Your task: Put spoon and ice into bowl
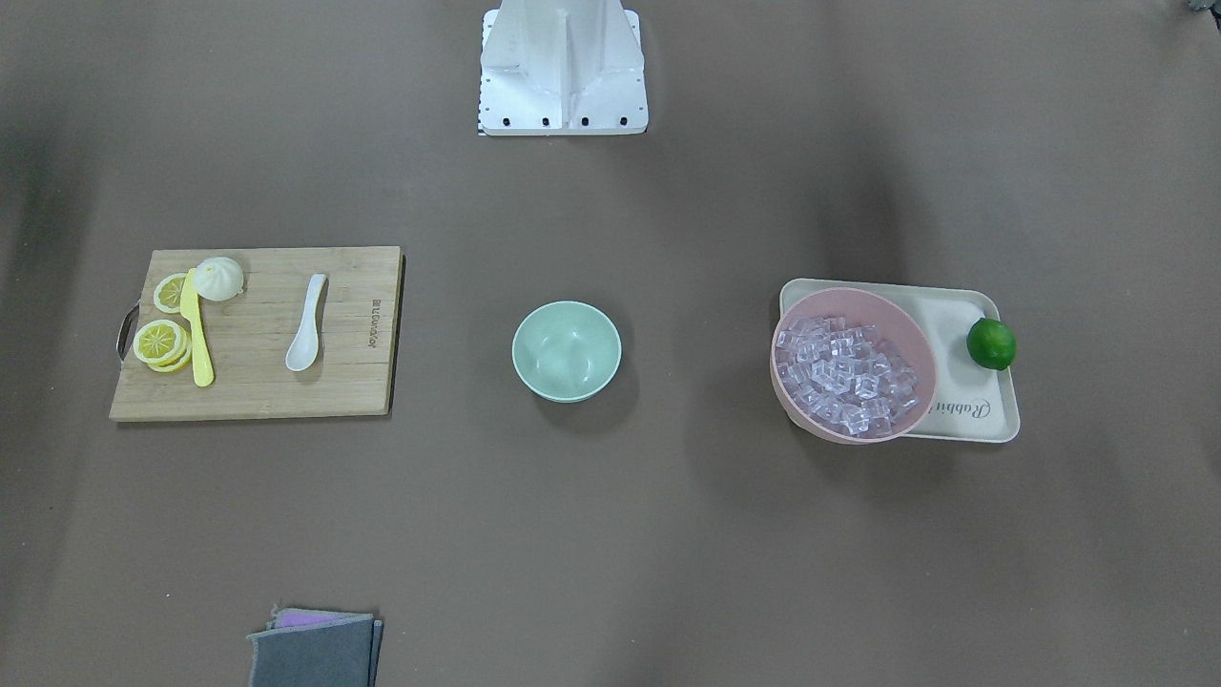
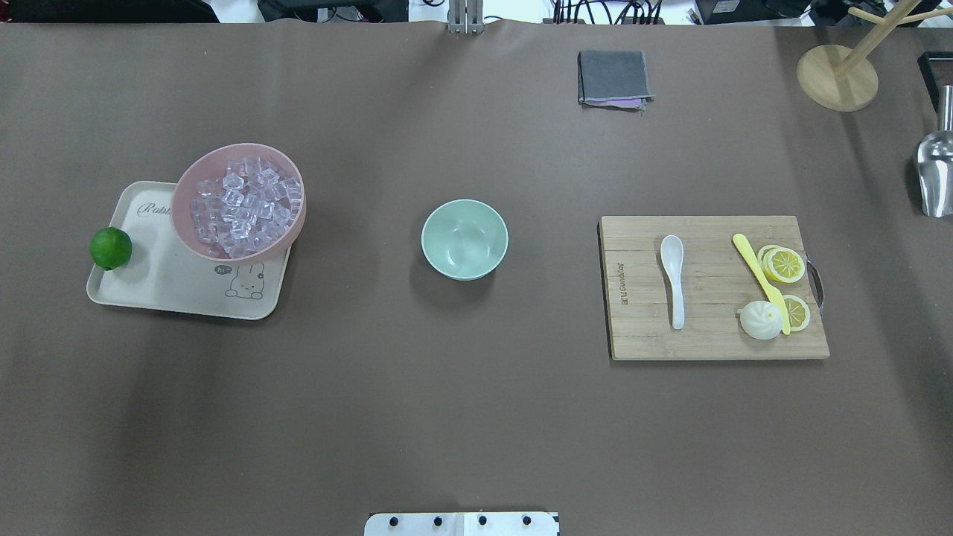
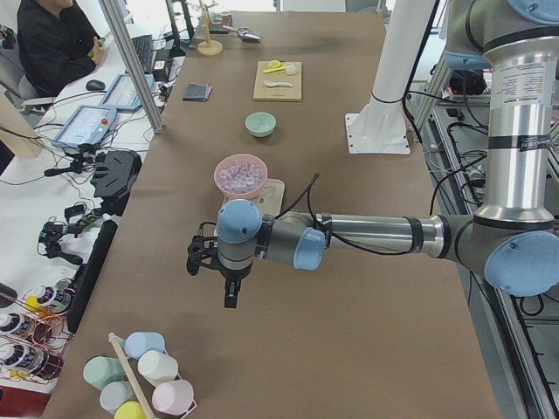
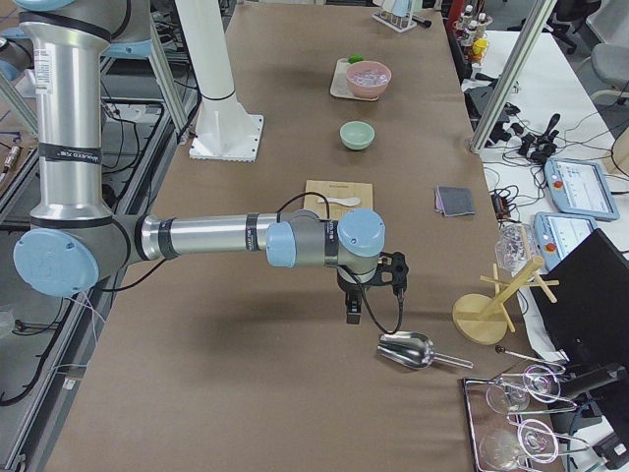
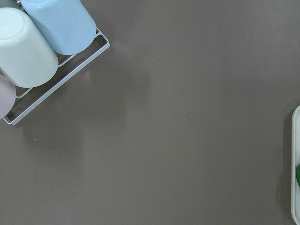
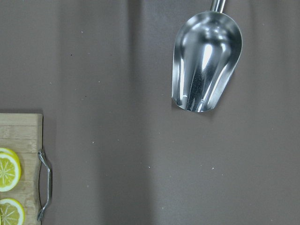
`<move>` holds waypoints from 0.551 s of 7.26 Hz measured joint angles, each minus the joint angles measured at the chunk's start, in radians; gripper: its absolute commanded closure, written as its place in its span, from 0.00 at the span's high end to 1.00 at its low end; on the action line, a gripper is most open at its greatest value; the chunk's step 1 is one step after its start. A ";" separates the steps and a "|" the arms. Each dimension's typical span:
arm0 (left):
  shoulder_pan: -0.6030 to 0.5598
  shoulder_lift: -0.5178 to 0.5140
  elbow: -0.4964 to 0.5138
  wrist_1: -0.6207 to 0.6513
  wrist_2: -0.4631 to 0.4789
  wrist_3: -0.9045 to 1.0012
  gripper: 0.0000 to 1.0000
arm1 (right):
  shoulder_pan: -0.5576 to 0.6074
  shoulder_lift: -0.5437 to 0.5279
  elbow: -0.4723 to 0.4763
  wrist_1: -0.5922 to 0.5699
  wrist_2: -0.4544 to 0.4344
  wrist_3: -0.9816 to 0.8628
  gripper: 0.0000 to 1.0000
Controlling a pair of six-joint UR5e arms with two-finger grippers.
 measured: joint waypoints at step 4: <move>0.000 0.002 0.002 -0.006 -0.003 -0.005 0.98 | 0.000 0.007 0.013 0.000 0.004 -0.005 1.00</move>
